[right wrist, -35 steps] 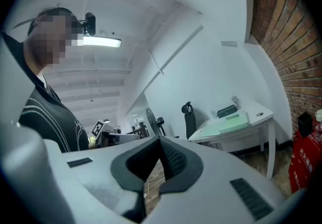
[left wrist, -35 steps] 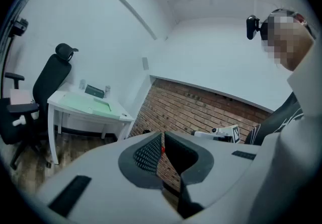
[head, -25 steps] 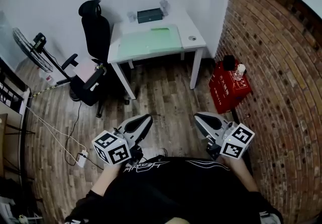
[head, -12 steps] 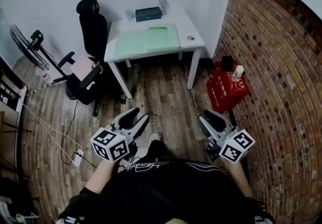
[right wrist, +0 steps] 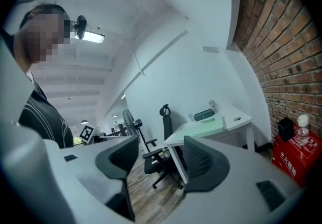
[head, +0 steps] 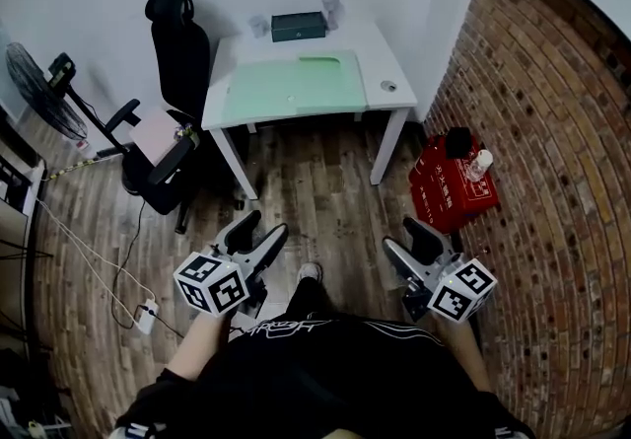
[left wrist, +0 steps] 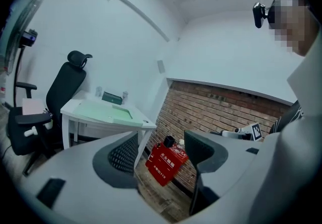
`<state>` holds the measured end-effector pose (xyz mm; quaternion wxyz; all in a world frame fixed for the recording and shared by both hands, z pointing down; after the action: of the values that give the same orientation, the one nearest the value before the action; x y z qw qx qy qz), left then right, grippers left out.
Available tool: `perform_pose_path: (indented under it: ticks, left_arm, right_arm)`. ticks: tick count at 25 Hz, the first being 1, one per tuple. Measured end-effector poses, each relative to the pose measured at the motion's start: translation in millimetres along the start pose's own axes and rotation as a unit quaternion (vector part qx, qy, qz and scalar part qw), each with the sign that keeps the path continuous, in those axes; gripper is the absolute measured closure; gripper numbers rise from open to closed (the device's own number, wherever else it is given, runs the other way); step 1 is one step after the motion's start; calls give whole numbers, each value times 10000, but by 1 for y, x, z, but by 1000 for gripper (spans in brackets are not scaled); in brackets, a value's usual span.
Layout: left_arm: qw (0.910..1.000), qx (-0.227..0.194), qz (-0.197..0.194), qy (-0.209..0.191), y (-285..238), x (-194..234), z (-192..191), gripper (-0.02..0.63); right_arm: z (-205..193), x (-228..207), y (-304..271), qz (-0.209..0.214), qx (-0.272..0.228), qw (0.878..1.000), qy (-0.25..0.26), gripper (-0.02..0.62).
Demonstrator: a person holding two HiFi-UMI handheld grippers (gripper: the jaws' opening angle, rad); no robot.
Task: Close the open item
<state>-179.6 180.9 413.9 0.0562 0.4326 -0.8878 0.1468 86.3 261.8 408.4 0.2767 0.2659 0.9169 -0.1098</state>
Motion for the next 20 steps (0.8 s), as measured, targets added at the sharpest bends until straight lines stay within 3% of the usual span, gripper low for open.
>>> perform_pose_path:
  ticks: [10, 15, 20]
  left_arm:
    - [9999, 69, -95, 65, -85, 113, 44, 310]
    - [9997, 17, 213, 95, -116, 183, 60, 310]
    - [9995, 61, 262, 188, -142, 242, 66, 309]
  right_arm:
    - [42, -60, -117, -399, 274, 9987, -146, 301]
    - [66, -96, -182, -614, 268, 9976, -195, 299]
    - [86, -127, -238, -870, 180, 9960, -129, 299]
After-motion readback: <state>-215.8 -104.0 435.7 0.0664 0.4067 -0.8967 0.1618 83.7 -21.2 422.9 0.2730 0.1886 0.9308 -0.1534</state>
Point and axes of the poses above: the fingertips, and each gripper's own axes: y backward along the fingers, x to its left, z out of its top, the point moved 4 cm from there along y, backward along the fingers, and after that the axes turned 11 degrees about -y, right-handed, at the moved point
